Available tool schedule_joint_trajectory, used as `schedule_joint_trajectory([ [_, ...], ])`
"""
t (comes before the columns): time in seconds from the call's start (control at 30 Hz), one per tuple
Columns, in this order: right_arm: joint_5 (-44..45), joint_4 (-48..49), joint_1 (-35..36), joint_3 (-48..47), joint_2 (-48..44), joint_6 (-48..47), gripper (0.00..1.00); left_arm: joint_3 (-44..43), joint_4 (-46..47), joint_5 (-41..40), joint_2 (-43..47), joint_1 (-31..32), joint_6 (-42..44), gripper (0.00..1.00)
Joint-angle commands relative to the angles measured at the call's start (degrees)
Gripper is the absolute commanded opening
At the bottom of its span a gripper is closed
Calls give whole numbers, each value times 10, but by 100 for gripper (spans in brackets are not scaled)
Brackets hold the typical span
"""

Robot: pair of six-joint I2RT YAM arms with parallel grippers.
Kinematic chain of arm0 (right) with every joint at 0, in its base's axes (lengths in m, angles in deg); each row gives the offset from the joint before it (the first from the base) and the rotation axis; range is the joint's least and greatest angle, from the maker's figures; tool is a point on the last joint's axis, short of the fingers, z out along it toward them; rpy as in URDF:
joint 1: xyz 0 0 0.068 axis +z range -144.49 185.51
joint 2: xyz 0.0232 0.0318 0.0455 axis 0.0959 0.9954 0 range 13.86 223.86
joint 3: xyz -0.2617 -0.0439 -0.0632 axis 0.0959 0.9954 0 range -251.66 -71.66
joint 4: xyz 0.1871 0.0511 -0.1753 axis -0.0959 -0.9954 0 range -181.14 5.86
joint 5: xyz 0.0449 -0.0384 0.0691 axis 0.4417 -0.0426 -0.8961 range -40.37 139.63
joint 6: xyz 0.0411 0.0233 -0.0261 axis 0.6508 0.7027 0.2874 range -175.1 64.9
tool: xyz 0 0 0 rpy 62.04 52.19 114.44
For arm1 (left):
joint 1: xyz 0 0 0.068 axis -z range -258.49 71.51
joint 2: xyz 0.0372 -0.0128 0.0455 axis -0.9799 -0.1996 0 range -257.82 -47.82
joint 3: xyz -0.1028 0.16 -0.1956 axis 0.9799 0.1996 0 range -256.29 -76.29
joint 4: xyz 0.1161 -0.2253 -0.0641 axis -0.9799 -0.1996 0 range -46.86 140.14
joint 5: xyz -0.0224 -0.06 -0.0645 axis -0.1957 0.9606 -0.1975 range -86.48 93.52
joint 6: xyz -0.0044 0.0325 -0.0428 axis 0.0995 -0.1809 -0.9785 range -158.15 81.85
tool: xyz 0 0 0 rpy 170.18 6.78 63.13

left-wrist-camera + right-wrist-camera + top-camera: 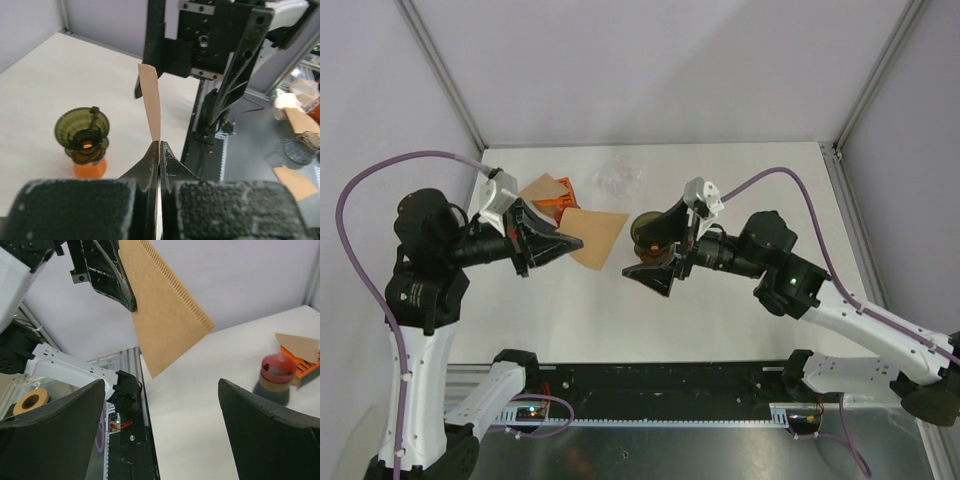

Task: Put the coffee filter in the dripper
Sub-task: Place the coffee filter in the coffee dripper.

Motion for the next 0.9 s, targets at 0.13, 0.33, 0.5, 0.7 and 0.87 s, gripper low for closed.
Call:
schedule_joint_trajectory([
  [0.13, -119, 163, -5, -15, 52, 48, 92, 16, 7, 77, 32, 3, -42, 0],
  [0.33, -147, 230, -6, -15, 85, 87, 60, 39, 6, 79, 41, 10, -34, 0],
  [0.5, -186, 264, -3, -30, 123, 115, 23, 43, 7, 73, 40, 12, -24, 0],
  [0.7, -209, 237, -14, -37, 128, 125, 0, 44, 7, 60, 31, 12, -27, 28],
  [0.87, -191, 120, -35, -38, 83, 93, 0, 21, -15, 60, 27, 6, 1, 73],
])
